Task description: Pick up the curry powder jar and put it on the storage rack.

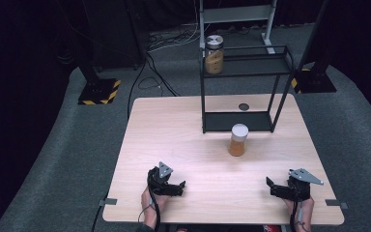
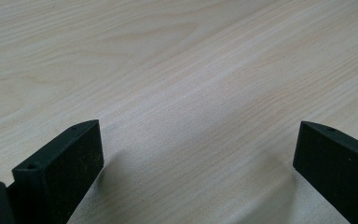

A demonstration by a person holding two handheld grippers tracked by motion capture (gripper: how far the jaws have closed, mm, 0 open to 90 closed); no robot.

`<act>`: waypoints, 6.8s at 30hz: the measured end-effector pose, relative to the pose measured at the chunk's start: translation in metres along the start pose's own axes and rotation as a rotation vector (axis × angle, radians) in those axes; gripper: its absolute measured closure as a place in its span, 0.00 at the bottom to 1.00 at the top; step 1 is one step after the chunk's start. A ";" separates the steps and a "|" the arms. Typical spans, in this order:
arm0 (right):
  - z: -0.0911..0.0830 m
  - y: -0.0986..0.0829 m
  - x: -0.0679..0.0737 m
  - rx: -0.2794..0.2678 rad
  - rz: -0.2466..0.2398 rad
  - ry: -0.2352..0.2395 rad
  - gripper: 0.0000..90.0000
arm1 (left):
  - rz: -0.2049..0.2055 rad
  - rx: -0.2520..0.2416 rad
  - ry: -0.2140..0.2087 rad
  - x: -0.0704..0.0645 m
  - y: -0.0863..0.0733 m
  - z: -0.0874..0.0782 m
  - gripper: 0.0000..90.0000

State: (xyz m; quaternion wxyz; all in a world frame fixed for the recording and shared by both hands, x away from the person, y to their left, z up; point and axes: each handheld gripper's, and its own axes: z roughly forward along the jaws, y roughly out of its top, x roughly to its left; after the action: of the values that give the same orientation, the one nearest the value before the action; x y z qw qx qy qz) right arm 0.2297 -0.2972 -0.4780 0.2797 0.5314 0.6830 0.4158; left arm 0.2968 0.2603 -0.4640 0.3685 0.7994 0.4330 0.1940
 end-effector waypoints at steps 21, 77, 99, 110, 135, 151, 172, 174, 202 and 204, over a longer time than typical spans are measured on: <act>0.054 0.038 0.042 -0.177 -0.059 0.000 0.00 | 0.032 -0.027 -0.022 0.001 -0.004 -0.001 0.00; 0.135 0.065 0.073 -0.335 -0.103 0.047 0.37 | 0.033 -0.008 -0.027 0.002 -0.001 0.000 0.02; 0.110 0.073 0.061 -0.315 -0.101 0.018 0.37 | 0.035 0.026 -0.010 -0.002 0.005 0.003 0.03; 0.097 0.077 0.055 -0.327 -0.106 -0.015 0.37 | 0.032 0.028 -0.009 -0.002 0.006 0.004 0.03; 0.063 0.100 0.036 -0.362 -0.100 -0.082 0.37 | 0.028 0.030 -0.008 -0.001 0.006 0.004 0.03; 0.044 0.122 0.023 -0.382 -0.106 -0.109 0.37 | 0.029 0.030 -0.010 -0.001 0.006 0.004 0.03; 0.028 0.151 0.014 -0.377 -0.127 -0.110 0.37 | 0.030 0.030 -0.011 -0.001 0.006 0.004 0.03; 0.026 0.155 0.014 -0.377 -0.132 -0.112 0.37 | 0.032 0.030 -0.012 -0.001 0.006 0.004 0.03; 0.017 0.194 0.009 -0.354 -0.149 -0.094 0.37 | 0.035 0.030 -0.014 -0.001 0.006 0.004 0.03; 0.017 0.197 0.009 -0.353 -0.149 -0.094 0.37 | 0.035 0.030 -0.014 -0.001 0.006 0.004 0.03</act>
State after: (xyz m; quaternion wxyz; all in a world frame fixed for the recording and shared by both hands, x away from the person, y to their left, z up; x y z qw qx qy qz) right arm 0.3382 -0.2664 -0.3151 0.4302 0.4409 0.6232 0.4818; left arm 0.3021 0.2562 -0.4618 0.3559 0.8138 0.4191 0.1882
